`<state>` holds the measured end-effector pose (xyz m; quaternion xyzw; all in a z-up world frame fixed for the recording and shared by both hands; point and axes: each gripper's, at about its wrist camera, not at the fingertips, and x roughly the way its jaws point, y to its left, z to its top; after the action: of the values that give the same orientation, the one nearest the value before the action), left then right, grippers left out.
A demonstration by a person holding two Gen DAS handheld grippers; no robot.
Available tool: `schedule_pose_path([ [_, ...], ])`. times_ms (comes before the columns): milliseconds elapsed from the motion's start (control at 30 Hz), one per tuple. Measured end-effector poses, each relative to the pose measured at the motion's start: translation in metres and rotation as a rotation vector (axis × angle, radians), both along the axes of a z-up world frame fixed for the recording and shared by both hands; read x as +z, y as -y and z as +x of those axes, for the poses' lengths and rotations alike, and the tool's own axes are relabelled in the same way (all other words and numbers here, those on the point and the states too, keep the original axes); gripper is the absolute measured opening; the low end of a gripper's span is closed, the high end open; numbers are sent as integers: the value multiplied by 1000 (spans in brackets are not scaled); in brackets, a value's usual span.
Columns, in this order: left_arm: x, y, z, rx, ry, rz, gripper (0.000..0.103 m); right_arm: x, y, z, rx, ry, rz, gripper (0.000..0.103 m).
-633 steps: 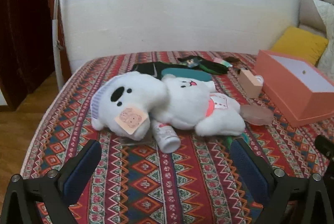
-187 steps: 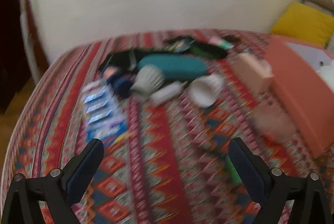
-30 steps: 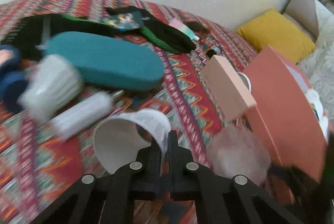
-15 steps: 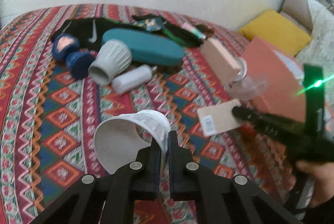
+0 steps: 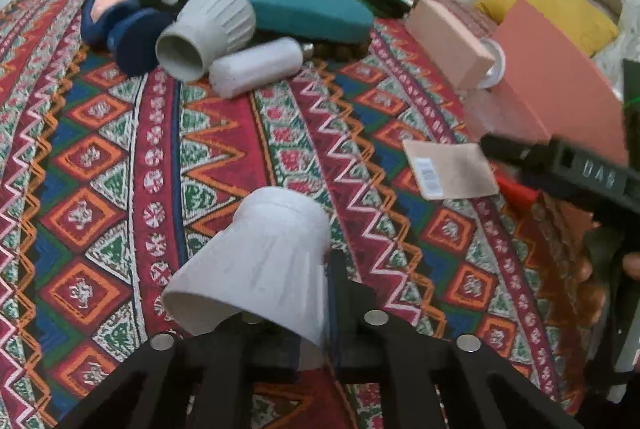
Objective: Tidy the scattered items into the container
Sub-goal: 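Grasp the clear flower-shaped dish with the right gripper while the left grasps the white cup, then carry the dish and white cup over the pink box and open both grippers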
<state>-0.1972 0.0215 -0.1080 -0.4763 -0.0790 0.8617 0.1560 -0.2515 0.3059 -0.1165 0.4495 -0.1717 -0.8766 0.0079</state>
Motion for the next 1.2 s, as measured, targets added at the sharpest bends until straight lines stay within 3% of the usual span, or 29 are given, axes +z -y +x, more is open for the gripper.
schedule_pose_path([
  [167, -2, -2, -4, -6, -7, -4, 14, -4, -9, -18, -87, 24, -20, 95],
  [400, -4, 0, -5, -9, -1, 6, 19, -17, 14, -68, -132, 31, 184, 103],
  [600, -4, 3, -6, -5, 0, 17, 20, -19, 10, -90, -111, 16, 209, 101],
  [767, 0, 2, -6, 13, -18, -6, 15, -11, 15, -74, -54, -8, 151, 101],
  [967, 25, 11, 1, 46, -93, 3, 10, 27, 36, -35, 24, -74, 69, 101],
  [1200, 55, 20, 13, 68, -169, 40, 6, 89, 68, 19, 101, -297, 145, 101],
])
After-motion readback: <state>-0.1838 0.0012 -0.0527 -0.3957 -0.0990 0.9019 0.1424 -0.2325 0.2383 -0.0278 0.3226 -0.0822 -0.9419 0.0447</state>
